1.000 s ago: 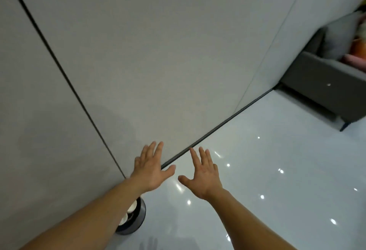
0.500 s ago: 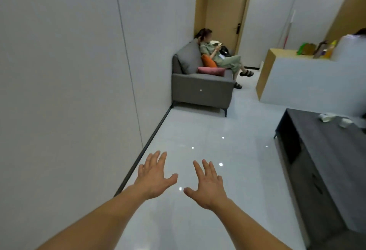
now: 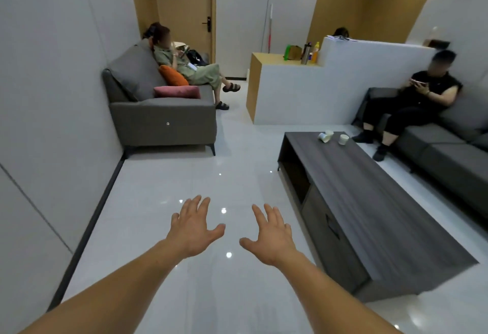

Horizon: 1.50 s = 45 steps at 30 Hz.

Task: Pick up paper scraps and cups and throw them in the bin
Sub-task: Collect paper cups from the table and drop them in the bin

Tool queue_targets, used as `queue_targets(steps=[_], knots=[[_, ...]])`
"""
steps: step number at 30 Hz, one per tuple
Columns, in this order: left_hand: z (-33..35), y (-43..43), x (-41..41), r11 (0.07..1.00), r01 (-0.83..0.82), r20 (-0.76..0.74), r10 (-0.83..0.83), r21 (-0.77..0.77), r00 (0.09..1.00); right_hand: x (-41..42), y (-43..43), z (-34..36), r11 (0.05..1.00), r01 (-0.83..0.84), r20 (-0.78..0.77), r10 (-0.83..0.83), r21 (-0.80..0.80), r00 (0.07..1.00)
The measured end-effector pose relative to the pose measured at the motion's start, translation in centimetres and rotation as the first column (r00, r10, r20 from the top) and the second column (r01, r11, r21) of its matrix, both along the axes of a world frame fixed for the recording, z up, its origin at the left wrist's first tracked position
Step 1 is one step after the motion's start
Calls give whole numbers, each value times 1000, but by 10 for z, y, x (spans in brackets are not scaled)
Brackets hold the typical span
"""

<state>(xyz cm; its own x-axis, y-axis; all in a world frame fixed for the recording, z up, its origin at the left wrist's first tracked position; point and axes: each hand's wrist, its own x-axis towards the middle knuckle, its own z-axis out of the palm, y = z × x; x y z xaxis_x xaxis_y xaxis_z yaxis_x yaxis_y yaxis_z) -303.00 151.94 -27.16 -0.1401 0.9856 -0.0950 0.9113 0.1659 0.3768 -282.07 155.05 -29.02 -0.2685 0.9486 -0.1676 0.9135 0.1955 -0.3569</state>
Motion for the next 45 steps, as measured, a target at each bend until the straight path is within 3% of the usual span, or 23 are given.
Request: queue_targets(steps=[12, 25, 34, 45], knots=[[14, 257, 43, 963, 269, -1, -269, 12, 963, 40, 197, 5, 959, 285, 30, -285, 4, 958], [22, 516, 151, 958, 284, -39, -283, 44, 958, 152, 462, 10, 953, 304, -67, -302, 15, 951], [-1, 678, 191, 932, 361, -36, -361, -21, 932, 202, 615, 2, 937, 343, -9, -345, -68, 939], [-11, 937, 220, 868, 496, -8, -496, -16, 868, 228, 835, -15, 881, 462, 25, -462, -97, 886]])
